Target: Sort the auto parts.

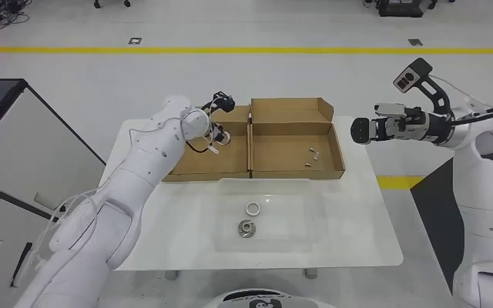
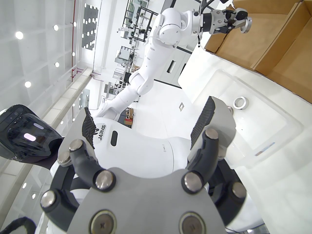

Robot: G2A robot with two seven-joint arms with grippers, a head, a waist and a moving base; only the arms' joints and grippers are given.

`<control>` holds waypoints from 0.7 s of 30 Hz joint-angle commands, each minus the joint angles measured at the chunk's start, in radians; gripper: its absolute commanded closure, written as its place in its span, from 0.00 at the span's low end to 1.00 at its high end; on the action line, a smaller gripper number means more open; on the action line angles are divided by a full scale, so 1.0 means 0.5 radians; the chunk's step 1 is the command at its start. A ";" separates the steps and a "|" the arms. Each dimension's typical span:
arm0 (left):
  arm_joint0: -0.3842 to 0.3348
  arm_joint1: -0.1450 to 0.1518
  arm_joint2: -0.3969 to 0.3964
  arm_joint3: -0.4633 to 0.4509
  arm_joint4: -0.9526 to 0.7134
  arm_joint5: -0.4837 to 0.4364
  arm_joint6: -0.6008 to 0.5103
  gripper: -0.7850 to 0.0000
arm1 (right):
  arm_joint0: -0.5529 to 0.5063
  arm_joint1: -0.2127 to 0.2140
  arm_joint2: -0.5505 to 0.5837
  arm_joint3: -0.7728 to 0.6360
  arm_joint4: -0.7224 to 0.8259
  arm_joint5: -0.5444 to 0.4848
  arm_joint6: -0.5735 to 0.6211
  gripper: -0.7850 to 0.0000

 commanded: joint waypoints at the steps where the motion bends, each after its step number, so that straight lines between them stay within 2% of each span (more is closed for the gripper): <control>1: -0.023 -0.028 0.037 0.078 -0.015 -0.012 -0.002 1.00 | 0.000 0.000 0.000 0.000 0.000 0.000 0.000 0.00; 6: -0.073 -0.096 0.097 0.248 -0.063 -0.021 0.069 1.00 | 0.000 0.000 0.000 0.000 0.000 0.000 0.000 0.00; 21: -0.029 -0.102 0.116 0.219 -0.023 0.005 0.056 1.00 | 0.000 0.000 0.000 0.000 0.000 0.000 0.000 0.00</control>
